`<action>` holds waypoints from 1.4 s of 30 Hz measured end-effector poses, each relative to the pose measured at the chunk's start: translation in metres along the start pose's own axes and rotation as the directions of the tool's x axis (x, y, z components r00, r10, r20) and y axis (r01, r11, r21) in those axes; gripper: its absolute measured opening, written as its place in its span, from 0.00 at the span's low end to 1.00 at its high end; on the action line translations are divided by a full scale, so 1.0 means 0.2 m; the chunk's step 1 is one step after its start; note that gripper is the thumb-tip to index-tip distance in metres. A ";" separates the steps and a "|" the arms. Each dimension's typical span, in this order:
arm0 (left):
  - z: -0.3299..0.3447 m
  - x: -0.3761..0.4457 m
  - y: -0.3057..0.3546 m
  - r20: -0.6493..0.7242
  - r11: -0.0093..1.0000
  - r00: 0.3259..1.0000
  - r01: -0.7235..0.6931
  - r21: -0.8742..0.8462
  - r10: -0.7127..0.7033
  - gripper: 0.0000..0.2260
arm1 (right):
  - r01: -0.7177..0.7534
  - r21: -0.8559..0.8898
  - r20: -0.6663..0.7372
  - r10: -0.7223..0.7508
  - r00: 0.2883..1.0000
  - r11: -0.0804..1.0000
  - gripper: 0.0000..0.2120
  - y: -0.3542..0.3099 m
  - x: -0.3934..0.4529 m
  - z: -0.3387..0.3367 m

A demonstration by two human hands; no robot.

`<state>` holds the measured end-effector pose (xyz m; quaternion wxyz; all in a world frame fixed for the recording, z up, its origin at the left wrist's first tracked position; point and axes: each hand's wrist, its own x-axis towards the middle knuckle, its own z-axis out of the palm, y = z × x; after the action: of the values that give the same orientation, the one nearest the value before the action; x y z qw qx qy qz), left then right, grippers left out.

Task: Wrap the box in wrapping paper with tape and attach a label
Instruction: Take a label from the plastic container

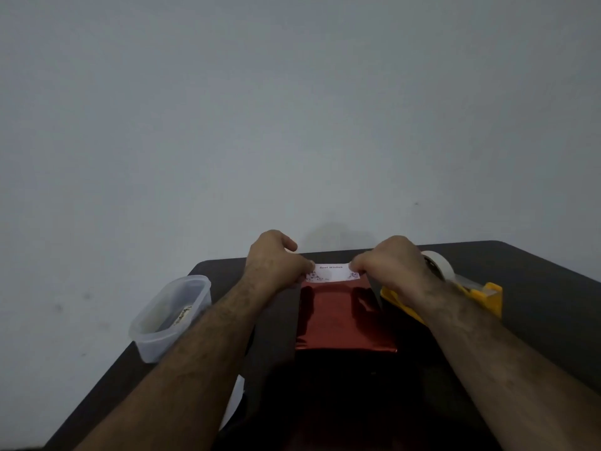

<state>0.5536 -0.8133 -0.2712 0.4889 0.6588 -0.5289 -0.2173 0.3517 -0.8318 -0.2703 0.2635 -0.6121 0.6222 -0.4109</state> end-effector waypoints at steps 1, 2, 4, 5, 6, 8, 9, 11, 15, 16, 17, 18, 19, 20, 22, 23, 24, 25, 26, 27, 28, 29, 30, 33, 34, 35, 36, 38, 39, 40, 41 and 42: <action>0.01 0.00 0.00 0.002 1.000 1.000 -0.002 0.013 0.002 0.19 | 0.007 -0.047 -0.002 -0.007 1.000 0.999 0.13 0.00 0.00 0.00; 0.01 -0.01 0.00 0.004 0.999 1.000 -0.004 0.032 0.004 0.19 | 0.012 -0.091 -0.002 -0.012 1.000 0.996 0.13 0.00 0.00 0.00; 0.02 -0.01 0.00 0.004 0.996 1.000 -0.011 0.087 0.010 0.19 | 0.021 -0.146 -0.006 -0.022 1.000 0.989 0.11 0.00 -0.01 0.01; 0.02 -0.01 0.00 0.000 0.993 1.000 -0.015 0.116 0.015 0.19 | 0.027 -0.163 -0.010 -0.029 1.000 0.986 0.11 0.00 -0.01 0.01; 0.02 0.00 0.00 -0.006 0.990 1.000 -0.018 0.142 0.019 0.19 | 0.031 -0.178 -0.010 -0.033 0.999 0.983 0.11 0.00 -0.01 0.02; 0.02 0.00 0.00 -0.020 0.981 0.999 -0.024 0.192 0.028 0.20 | 0.040 -0.190 -0.001 -0.041 0.999 0.981 0.11 0.00 -0.02 0.03; 0.02 0.00 0.00 -0.023 0.975 0.999 -0.029 0.219 0.035 0.21 | 0.042 -0.188 0.005 -0.042 0.999 0.981 0.11 0.00 -0.02 0.03; 0.03 -0.01 0.00 -0.025 0.967 0.999 -0.038 0.253 0.046 0.22 | 0.048 -0.188 0.007 -0.047 0.999 0.981 0.12 0.00 -0.02 0.03; 0.04 -0.02 0.00 -0.021 0.948 0.994 -0.097 0.302 0.108 0.24 | 0.080 -0.247 0.011 -0.079 0.997 0.966 0.13 0.01 -0.02 0.04; 0.04 -0.02 0.00 -0.022 0.939 0.991 -0.116 0.322 0.130 0.24 | 0.091 -0.265 0.007 -0.093 0.996 0.960 0.13 0.01 -0.02 0.04; 0.05 -0.02 0.00 -0.021 0.931 0.989 -0.131 0.340 0.147 0.24 | 0.103 -0.280 0.003 -0.107 0.994 0.954 0.12 0.02 -0.02 0.04; 0.05 -0.02 0.00 -0.019 0.925 0.987 -0.141 0.353 0.157 0.23 | 0.114 -0.295 -0.003 -0.120 0.993 0.949 0.12 0.02 -0.03 0.04; 0.05 -0.03 0.00 -0.016 0.920 0.986 -0.147 0.362 0.164 0.23 | 0.122 -0.309 -0.010 -0.132 0.991 0.943 0.12 0.02 -0.03 0.04; 0.05 -0.03 0.00 -0.014 0.917 0.986 -0.151 0.370 0.168 0.22 | 0.126 -0.322 -0.019 -0.140 0.990 0.938 0.12 0.02 -0.03 0.04; 0.06 -0.03 0.00 -0.015 0.907 0.983 -0.161 0.389 0.181 0.21 | 0.124 -0.348 -0.033 -0.144 0.989 0.929 0.11 0.02 -0.04 0.04; 0.06 -0.03 0.00 -0.013 0.900 0.981 -0.171 0.401 0.192 0.20 | 0.125 -0.359 -0.037 -0.148 0.988 0.925 0.12 0.02 -0.04 0.04; 0.06 -0.03 0.00 -0.009 0.892 0.979 -0.181 0.414 0.203 0.18 | 0.127 -0.369 -0.040 -0.153 0.987 0.921 0.12 0.02 -0.05 0.04; 0.06 -0.03 0.01 -0.004 0.886 0.978 -0.188 0.424 0.209 0.17 | 0.131 -0.381 -0.043 -0.158 0.986 0.916 0.12 0.02 -0.05 0.04; 0.06 -0.03 0.00 0.000 0.884 0.977 -0.191 0.428 0.211 0.15 | 0.137 -0.392 -0.048 -0.169 0.984 0.910 0.11 0.02 -0.05 0.04; 0.06 -0.03 0.00 0.006 0.882 0.977 -0.196 0.429 0.214 0.14 | 0.144 -0.405 -0.058 -0.182 0.982 0.903 0.11 0.02 -0.05 0.04; 0.06 -0.03 0.00 0.011 0.879 0.975 -0.204 0.431 0.221 0.14 | 0.155 -0.416 -0.065 -0.199 0.978 0.896 0.09 0.03 -0.05 0.03; 0.05 -0.03 0.00 0.013 0.875 0.973 -0.212 0.436 0.230 0.13 | 0.169 -0.419 -0.070 -0.217 0.974 0.892 0.08 0.03 -0.06 0.02; 0.05 -0.04 0.00 0.015 0.869 0.971 -0.222 0.442 0.240 0.12 | 0.196 -0.413 -0.073 -0.247 0.966 0.889 0.05 0.03 -0.05 0.02; 0.03 -0.04 -0.01 0.013 0.855 0.959 -0.259 0.449 0.283 0.10 | 0.358 -0.357 -0.084 -0.411 0.908 0.863 0.07 0.06 -0.05 0.03; 0.02 -0.04 -0.01 0.011 0.859 0.956 -0.268 0.437 0.293 0.10 | 0.415 -0.333 -0.072 -0.462 0.884 0.847 0.09 0.07 -0.05 0.03; 0.02 -0.05 -0.01 0.014 0.864 0.952 -0.283 0.417 0.305 0.09 | 0.459 -0.296 -0.047 -0.492 0.869 0.838 0.09 0.07 -0.05 0.04; 0.02 -0.05 -0.01 0.027 0.871 0.949 -0.301 0.389 0.315 0.08 | 0.478 -0.254 -0.005 -0.495 0.869 0.841 0.09 0.06 -0.05 0.03; 0.02 -0.06 -0.01 0.086 0.887 0.946 -0.323 0.331 0.313 0.07 | 0.485 -0.209 0.090 -0.477 0.874 0.849 0.07 0.05 -0.05 0.03; 0.02 -0.06 -0.01 0.122 0.893 0.945 -0.326 0.309 0.303 0.06 | 0.484 -0.223 0.120 -0.469 0.875 0.846 0.06 0.05 -0.06 0.02; 0.02 -0.05 -0.02 0.152 0.899 0.946 -0.321 0.299 0.287 0.05 | 0.479 -0.242 0.133 -0.461 0.878 0.844 0.06 0.05 -0.06 0.02; 0.02 -0.05 -0.02 0.174 0.904 0.948 -0.308 0.295 0.266 0.04 | 0.470 -0.249 0.134 -0.451 0.883 0.847 0.05 0.05 -0.07 0.01; 0.01 -0.05 -0.03 0.189 0.910 0.951 -0.292 0.295 0.244 0.03 | 0.459 -0.246 0.131 -0.440 0.889 0.854 0.04 0.05 -0.07 0.01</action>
<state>0.5510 -0.8058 -0.2804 0.3604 0.6319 -0.6776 -0.1080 0.3485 -0.8195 -0.2818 0.0960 -0.7844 0.5025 -0.3508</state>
